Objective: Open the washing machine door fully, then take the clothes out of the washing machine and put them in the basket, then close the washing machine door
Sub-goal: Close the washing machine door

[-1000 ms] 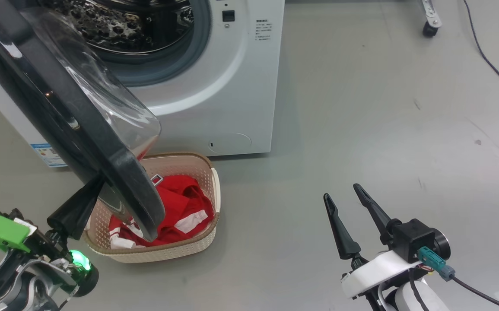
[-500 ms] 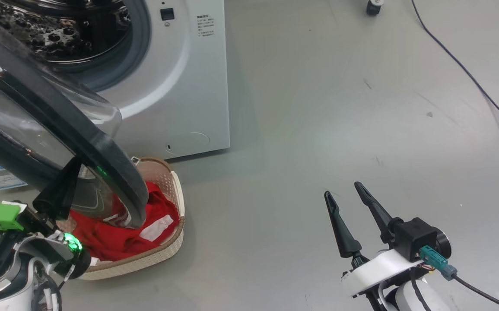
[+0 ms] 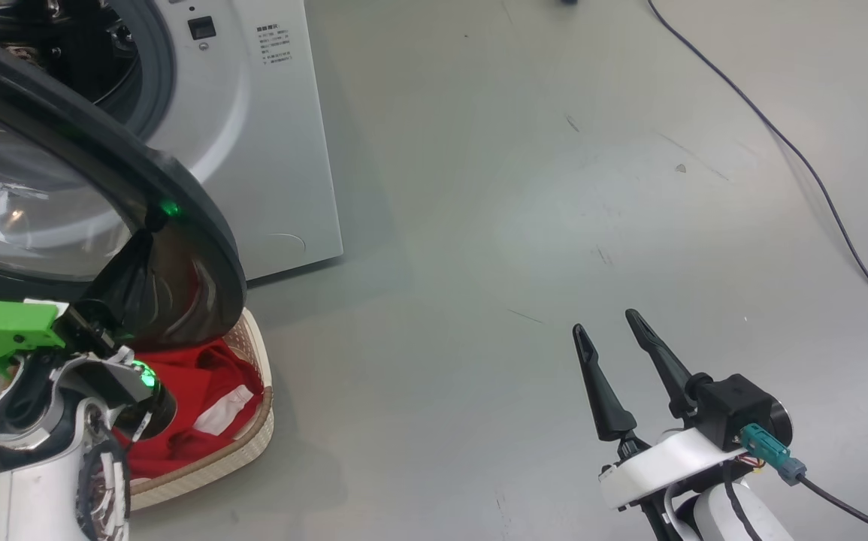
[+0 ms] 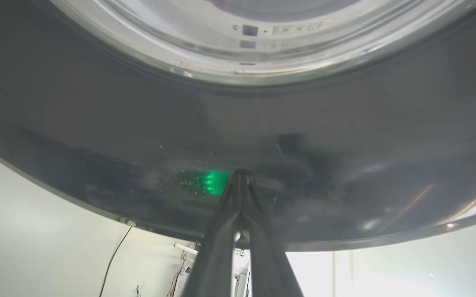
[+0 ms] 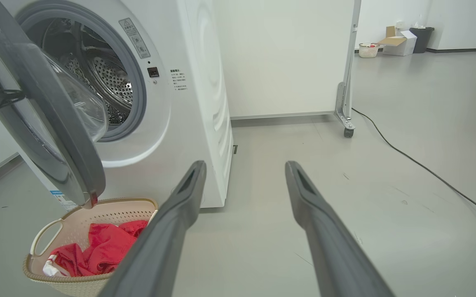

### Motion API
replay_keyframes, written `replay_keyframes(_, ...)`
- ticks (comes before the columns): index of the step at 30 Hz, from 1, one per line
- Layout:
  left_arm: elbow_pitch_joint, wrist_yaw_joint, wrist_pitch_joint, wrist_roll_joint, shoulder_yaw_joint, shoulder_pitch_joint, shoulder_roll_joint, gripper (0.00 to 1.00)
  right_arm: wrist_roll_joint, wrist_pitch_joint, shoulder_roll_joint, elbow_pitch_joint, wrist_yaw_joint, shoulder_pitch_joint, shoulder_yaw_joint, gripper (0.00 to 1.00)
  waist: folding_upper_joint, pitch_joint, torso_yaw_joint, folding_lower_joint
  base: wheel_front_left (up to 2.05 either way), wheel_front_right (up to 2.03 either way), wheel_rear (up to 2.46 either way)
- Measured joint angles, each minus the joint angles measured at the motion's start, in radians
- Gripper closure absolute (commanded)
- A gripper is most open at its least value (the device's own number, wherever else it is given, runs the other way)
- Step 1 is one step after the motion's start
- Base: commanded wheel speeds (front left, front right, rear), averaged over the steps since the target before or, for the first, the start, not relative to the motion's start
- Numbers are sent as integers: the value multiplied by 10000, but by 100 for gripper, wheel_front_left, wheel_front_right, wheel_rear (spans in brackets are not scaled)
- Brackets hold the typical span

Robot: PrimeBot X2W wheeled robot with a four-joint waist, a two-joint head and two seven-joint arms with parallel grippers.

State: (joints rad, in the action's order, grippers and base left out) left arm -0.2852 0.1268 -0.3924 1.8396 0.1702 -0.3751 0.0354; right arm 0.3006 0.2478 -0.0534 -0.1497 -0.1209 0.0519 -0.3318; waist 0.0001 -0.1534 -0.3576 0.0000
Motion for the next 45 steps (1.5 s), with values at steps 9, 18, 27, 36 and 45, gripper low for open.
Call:
replay_keyframes(9,-723,-2,800,188,-600,-634,-59,100,12,2,40,82,2,-7,86,0,0,-115,-180,0,0,0,0)
replay_keyframes(18,-1329,-249,957,631,-1400,-755,-69,100,12,2,50,171,88,-67,339,0,0,-62,34,0,0,0,0)
replay_keyframes(27,-1561,-876,748,-261,-2771,-484,-71,100,12,46,46,305,90,-211,713,0,0,194,702,0,0,0,0)
replay_keyframes(36,-1396,-1871,913,-2516,-4109,465,347,100,8,48,-84,449,90,-377,940,0,0,553,1727,0,0,0,0)
replay_keyframes(45,-938,-2307,2472,-5242,-4738,979,1476,100,-6,50,-117,523,88,-663,1089,0,0,907,2865,0,0,0,0)
